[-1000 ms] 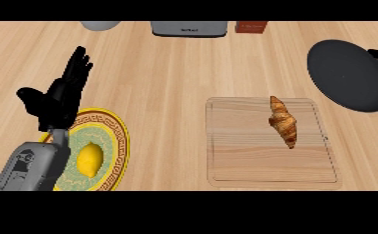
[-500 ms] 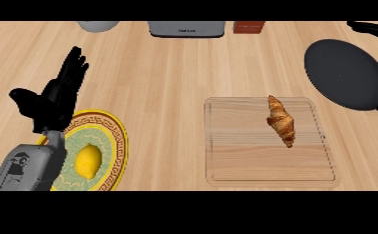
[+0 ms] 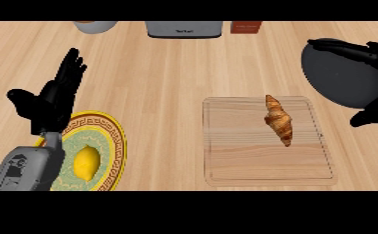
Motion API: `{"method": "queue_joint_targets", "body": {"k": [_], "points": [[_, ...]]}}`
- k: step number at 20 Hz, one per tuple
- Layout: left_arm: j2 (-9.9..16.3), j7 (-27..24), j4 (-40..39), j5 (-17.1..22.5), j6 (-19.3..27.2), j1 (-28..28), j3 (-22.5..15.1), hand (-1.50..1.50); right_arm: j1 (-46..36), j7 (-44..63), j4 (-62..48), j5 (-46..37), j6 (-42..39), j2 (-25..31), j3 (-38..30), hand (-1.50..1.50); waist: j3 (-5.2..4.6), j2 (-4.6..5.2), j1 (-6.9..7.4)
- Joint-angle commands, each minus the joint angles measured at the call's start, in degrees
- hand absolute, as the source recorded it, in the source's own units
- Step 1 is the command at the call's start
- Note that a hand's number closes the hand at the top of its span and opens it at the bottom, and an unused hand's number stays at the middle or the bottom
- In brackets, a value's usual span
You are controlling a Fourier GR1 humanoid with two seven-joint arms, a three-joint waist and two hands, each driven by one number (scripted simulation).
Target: Pick the croissant from the cutting board and place it in the pan
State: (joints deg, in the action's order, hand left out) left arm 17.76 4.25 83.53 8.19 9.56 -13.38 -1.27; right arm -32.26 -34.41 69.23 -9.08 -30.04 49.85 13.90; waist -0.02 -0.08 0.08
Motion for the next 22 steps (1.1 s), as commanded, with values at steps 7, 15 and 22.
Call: {"method": "queue_joint_targets", "body": {"k": [7,15,22], "points": [[-2.6,1.4,0.0,-3.3,0.7,-1.7,0.3,0.0,7.3,5.5,6.3,-7.0,-1.9,-3.9,-1.8,-1.5,0.02,0.07,-0.18],[-1.6,-1.7,-0.4,-1.7,-3.7,1.3,3.5,0.0,1.9,4.6,-4.3,-16.7,-1.0,-7.9,-2.2,-1.5,0.03,0.23,0.56],[-3.6,0.0,0.0,-4.1,-2.7,-0.8,2.7,0.0,-1.9,0.7,-10.4,-22.5,-4.3,-11.3,-0.6,-1.5,0.03,0.24,0.5]]}}
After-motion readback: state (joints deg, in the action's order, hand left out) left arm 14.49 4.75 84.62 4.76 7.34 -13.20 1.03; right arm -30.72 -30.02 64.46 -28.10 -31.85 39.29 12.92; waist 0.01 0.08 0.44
